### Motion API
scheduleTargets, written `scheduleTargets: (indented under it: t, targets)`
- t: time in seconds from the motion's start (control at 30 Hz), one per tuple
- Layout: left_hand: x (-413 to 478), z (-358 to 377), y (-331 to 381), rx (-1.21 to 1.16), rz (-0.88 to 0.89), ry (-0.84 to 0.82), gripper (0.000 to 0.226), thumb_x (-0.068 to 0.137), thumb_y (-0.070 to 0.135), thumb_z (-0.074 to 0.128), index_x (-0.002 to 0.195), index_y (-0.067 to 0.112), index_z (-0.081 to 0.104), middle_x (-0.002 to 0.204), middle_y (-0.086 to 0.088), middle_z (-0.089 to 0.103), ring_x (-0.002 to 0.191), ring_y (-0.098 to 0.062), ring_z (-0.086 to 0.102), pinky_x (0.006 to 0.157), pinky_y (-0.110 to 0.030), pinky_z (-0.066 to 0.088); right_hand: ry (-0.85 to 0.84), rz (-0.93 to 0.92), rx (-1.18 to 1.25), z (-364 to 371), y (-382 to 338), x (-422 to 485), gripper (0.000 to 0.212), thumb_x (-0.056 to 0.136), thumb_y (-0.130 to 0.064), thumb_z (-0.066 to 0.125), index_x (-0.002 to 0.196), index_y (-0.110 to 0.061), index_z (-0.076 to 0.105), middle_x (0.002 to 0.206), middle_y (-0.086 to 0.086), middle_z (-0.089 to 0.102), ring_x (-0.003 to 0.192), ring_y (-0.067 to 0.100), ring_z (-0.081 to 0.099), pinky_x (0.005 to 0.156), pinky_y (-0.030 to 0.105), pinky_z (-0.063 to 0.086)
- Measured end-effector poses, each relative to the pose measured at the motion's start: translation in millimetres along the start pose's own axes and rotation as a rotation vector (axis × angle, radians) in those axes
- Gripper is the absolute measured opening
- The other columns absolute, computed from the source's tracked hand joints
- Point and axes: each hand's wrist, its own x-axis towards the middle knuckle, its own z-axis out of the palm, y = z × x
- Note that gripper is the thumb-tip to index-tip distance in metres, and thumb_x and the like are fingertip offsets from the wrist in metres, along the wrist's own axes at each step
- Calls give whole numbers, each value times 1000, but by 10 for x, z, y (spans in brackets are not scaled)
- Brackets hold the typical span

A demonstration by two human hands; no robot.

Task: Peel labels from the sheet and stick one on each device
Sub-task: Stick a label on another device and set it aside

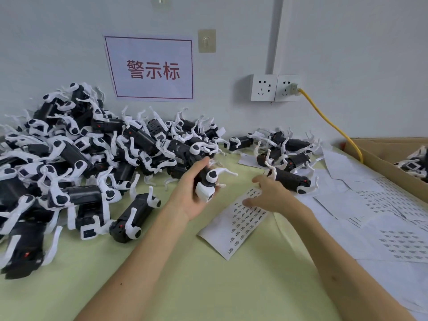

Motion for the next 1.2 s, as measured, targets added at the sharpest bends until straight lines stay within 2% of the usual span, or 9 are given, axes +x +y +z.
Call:
scheduleTargets:
  t: [0.2, 0.3, 0.53, 0.67, 0.73, 0.83, 0.93, 1.1, 1.2]
  targets:
    - [-9, 18, -8, 52, 9, -38, 15, 74, 35, 77, 65, 23, 74, 73, 5, 63, 64, -11, 62, 68, -30, 54, 19, -1, 38, -27, 1, 0, 81, 75, -33, 89, 143, -22, 47, 137, 4, 53, 126, 26, 52, 108, 45, 44]
    - [3, 10, -17, 2, 4, -73, 22, 80, 43, 74, 81, 21, 77, 78, 4, 64, 73, -12, 60, 78, -30, 49, 0, -5, 51, -50, 13, -16, 78, 71, -29, 92, 137, -28, 51, 121, -2, 54, 119, 23, 54, 108, 44, 43]
    - [16, -5, -7, 102, 17, -68, 14, 77, 31, 75, 85, 19, 74, 100, -1, 76, 81, -17, 67, 69, -29, 53, 280, -249, 404, -59, -83, -40, 39, 86, 9, 65, 108, -23, 67, 105, 0, 64, 83, 11, 68, 68, 29, 60]
    - [-10, 23, -36, 210, -53, -78, 40, 77, 29, 73, 112, 10, 68, 122, -6, 75, 112, -20, 70, 82, -34, 58, 369, -350, 643, -107, -114, -56, 32, 85, 8, 71, 92, -24, 72, 92, -3, 74, 80, 12, 71, 71, 27, 61]
    - [-30, 37, -46, 251, -115, -109, 37, 78, 27, 71, 110, 9, 73, 123, -7, 74, 105, -21, 72, 81, -34, 60, 418, -380, 682, -124, -132, -61, 33, 84, 9, 70, 85, -24, 71, 87, -5, 75, 78, 9, 71, 69, 24, 59]
    - [-47, 46, -68, 312, -164, -166, 25, 77, 20, 73, 101, 14, 78, 124, -8, 70, 109, -26, 66, 109, -44, 46, 464, -382, 695, -121, -137, -51, 32, 84, 10, 68, 80, -21, 70, 87, -7, 74, 78, 5, 70, 67, 20, 55]
    - [-51, 57, -87, 361, -169, -185, 41, 78, 22, 68, 117, 13, 75, 128, -9, 66, 118, -28, 58, 120, -50, 32, 508, -385, 616, -110, -126, -35, 31, 86, 7, 67, 80, -23, 70, 89, -10, 72, 83, 2, 69, 70, 17, 52]
    - [-58, 54, -92, 313, -162, -179, 53, 81, 20, 70, 133, 12, 68, 142, -18, 61, 125, -32, 58, 121, -50, 34, 528, -500, 324, -47, -140, -41, 15, 84, -12, 78, 87, -26, 75, 102, -16, 63, 101, 0, 57, 95, 35, 47]
    - [-67, 65, -79, 295, -127, -174, 53, 79, 22, 71, 132, 12, 69, 146, -16, 57, 123, -28, 56, 122, -49, 32, 468, -498, 215, -22, -146, -38, 15, 82, -25, 82, 94, -31, 76, 112, -12, 61, 116, 13, 53, 106, 49, 39]
